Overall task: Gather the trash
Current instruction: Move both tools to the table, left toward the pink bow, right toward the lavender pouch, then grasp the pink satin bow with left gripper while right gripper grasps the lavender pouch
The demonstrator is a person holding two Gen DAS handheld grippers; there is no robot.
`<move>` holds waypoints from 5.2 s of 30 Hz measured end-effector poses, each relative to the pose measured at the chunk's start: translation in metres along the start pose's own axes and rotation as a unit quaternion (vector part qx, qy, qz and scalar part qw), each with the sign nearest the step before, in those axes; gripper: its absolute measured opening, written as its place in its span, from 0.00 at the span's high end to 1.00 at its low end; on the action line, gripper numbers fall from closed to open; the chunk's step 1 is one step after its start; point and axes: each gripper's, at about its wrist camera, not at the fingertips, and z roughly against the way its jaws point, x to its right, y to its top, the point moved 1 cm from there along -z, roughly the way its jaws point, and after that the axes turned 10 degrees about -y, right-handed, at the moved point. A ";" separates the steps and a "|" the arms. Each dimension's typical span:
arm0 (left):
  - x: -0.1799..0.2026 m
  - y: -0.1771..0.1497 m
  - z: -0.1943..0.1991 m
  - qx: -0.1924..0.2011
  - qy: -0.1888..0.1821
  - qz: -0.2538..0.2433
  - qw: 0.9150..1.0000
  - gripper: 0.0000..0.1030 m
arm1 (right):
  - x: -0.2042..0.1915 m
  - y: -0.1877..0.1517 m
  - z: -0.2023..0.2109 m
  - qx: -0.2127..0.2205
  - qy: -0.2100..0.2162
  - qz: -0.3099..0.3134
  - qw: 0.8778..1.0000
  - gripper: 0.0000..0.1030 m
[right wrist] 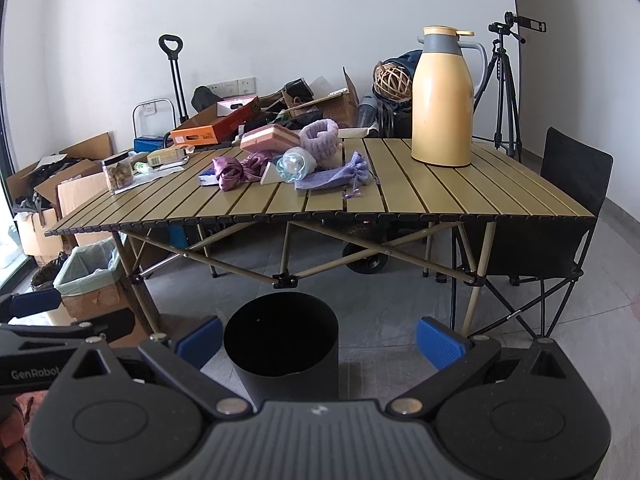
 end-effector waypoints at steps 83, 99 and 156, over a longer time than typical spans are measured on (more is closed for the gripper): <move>-0.103 0.167 -0.280 0.070 0.088 0.060 0.992 0.00 | -0.037 0.162 -0.365 0.019 -0.074 -0.051 0.996 0.41; -0.117 0.167 -0.322 0.050 0.085 0.093 0.991 0.00 | -0.005 0.164 -0.328 0.088 -0.060 -0.087 0.991 0.68; -0.092 0.164 -0.216 0.078 0.072 0.073 0.992 0.72 | 0.009 0.142 -0.244 0.131 -0.037 -0.096 0.986 0.67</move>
